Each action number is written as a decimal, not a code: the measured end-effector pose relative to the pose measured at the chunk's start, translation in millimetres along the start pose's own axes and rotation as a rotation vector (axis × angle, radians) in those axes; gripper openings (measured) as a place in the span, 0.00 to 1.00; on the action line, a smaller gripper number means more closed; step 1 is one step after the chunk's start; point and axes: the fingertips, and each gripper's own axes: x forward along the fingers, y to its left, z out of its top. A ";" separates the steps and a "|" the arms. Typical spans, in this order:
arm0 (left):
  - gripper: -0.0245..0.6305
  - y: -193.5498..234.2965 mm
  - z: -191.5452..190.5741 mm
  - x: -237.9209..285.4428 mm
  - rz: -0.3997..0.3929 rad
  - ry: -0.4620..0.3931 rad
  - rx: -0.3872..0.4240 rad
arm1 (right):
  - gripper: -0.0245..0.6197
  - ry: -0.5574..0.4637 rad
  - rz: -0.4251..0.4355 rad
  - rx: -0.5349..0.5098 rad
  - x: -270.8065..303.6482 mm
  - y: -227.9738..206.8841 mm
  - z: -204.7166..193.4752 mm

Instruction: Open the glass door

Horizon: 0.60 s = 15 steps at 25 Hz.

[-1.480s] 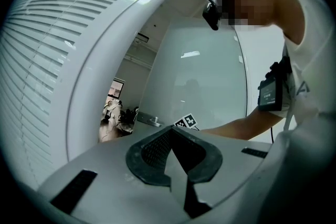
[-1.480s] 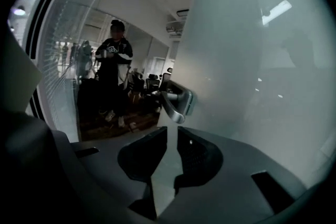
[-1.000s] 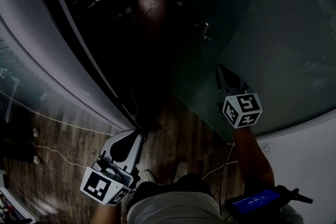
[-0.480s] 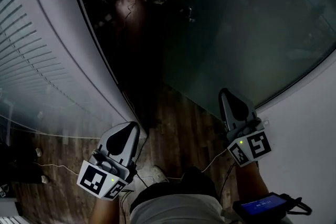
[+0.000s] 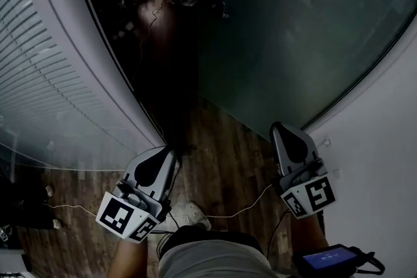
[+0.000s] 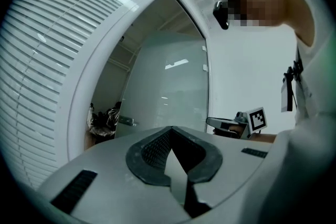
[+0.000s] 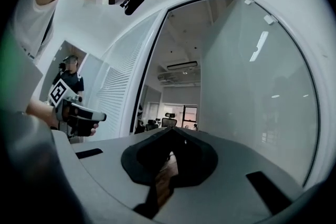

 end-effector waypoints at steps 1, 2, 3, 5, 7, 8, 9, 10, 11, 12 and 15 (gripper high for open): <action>0.04 -7.9 6.4 -3.4 -0.006 -0.002 -0.005 | 0.04 0.000 -0.003 -0.002 -9.8 1.6 8.8; 0.04 -15.7 13.4 -12.4 -0.014 -0.007 -0.013 | 0.04 0.001 -0.008 -0.005 -20.2 8.6 18.7; 0.04 -23.7 19.4 -24.8 -0.023 -0.011 -0.018 | 0.04 0.003 -0.011 -0.009 -31.5 19.2 28.2; 0.04 -43.0 22.2 -42.5 -0.031 -0.013 -0.014 | 0.04 0.002 -0.013 -0.013 -56.6 33.0 38.1; 0.04 -67.0 13.9 -44.0 -0.028 -0.013 -0.005 | 0.04 -0.006 -0.010 -0.009 -83.4 28.9 34.5; 0.04 -78.0 10.2 -48.0 -0.027 -0.014 -0.001 | 0.04 -0.010 -0.009 -0.006 -96.8 29.5 32.5; 0.04 -87.0 8.5 -57.7 -0.026 -0.015 0.004 | 0.04 -0.013 -0.010 -0.002 -109.9 35.4 32.3; 0.04 -93.8 8.3 -70.7 -0.025 -0.016 0.009 | 0.04 -0.013 -0.011 0.000 -122.0 44.9 33.0; 0.04 -98.9 8.5 -83.4 -0.023 -0.017 0.014 | 0.04 -0.013 -0.012 0.000 -132.6 54.4 33.5; 0.04 -103.0 8.1 -92.8 -0.019 -0.017 0.017 | 0.04 -0.012 -0.012 0.001 -141.4 61.1 33.1; 0.04 -111.7 3.5 -100.3 -0.010 -0.007 0.024 | 0.04 -0.016 -0.011 0.008 -156.8 63.7 28.7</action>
